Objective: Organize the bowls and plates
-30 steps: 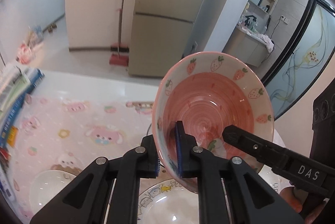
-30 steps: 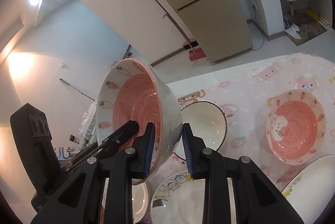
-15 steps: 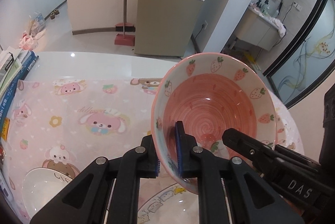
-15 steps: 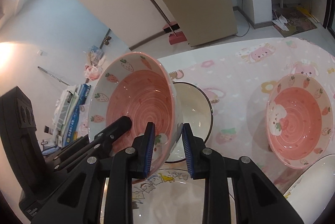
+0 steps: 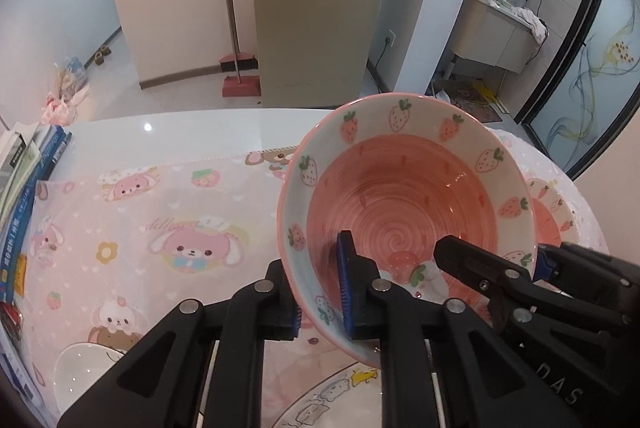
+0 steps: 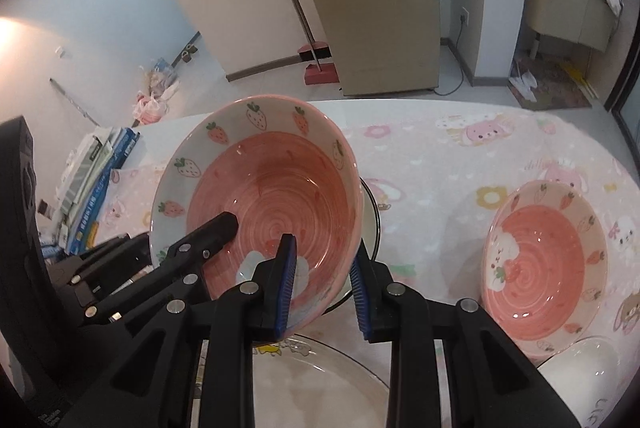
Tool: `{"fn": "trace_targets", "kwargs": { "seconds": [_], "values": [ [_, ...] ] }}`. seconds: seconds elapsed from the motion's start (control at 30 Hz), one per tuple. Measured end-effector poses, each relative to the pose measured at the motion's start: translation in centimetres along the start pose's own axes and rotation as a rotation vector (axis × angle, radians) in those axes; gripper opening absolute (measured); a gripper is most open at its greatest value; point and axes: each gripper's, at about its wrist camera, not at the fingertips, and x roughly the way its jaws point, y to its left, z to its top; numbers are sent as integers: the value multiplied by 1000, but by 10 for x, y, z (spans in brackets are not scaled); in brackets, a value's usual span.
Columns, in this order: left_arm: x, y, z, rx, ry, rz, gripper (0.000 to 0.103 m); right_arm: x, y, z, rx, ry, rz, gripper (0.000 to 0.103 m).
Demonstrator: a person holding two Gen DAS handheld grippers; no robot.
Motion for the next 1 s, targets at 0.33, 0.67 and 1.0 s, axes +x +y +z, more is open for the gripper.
{"fn": "trace_targets", "kwargs": {
  "seconds": [0.33, 0.67, 1.0],
  "values": [
    [7, -3, -3, 33, -3, 42, 13, 1, 4, -1, -60, -9, -35, 30],
    [20, 1, -3, 19, 7, 55, 13, 4, 3, 0, -74, -33, -73, 17],
    [23, 9, -3, -3, 19, 21, 13, 3, -10, 4, -29, -27, -25, 16]
  ]
}}
